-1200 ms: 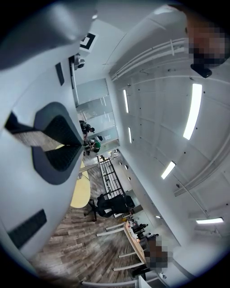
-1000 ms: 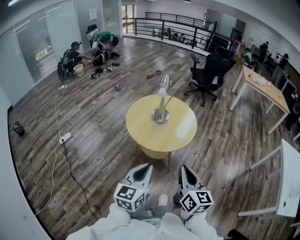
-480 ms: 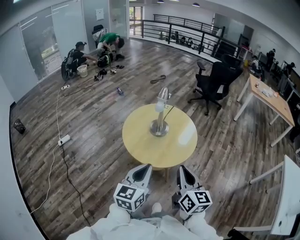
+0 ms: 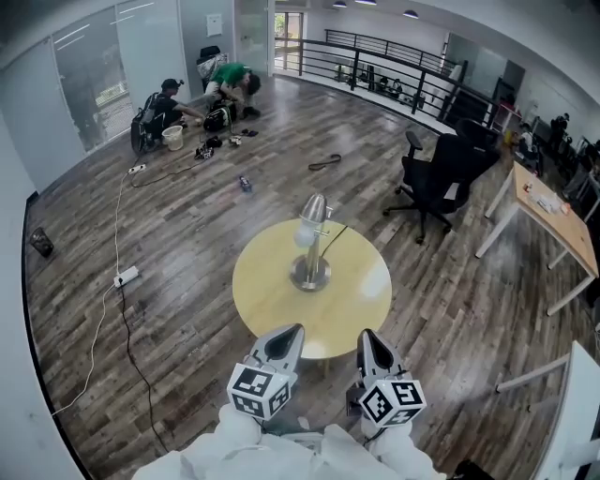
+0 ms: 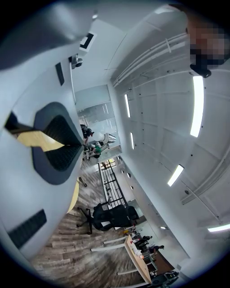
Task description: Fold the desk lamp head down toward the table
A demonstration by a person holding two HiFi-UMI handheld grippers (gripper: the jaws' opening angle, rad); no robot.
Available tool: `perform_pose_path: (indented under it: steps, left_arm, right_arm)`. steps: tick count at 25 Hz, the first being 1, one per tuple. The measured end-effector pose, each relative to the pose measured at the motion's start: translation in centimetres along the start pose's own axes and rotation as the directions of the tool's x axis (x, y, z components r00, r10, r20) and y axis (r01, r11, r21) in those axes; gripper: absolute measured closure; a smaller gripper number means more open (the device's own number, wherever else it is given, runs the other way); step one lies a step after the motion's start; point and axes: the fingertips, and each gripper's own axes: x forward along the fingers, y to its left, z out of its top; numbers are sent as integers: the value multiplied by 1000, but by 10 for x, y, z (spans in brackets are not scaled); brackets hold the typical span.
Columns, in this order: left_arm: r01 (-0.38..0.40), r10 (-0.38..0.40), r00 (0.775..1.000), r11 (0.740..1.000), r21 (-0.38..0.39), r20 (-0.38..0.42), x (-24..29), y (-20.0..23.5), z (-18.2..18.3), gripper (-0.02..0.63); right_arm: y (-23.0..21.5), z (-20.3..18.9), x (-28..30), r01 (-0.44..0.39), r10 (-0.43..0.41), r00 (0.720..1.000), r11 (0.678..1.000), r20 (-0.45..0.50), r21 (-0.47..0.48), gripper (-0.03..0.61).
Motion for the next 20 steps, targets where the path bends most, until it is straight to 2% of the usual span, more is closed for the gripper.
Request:
perform_pose_path:
  steps: [7,13,20]
  left_arm:
    - [-42,42,999,999,9,-27,38,15,2,614]
    - [-44,45,998,999,19,-43,71,34,5,614]
    - [-66,66,997,998,-1,-51,110,84,13,614]
  right_arm:
    - [-29,-1,34,-18,19,1000,999,-19,41,568]
    - [-53,-2,68,0,2,1000,998,-31,59,568]
    - [-68,7,134,-4,5,999,999,-39,46,567]
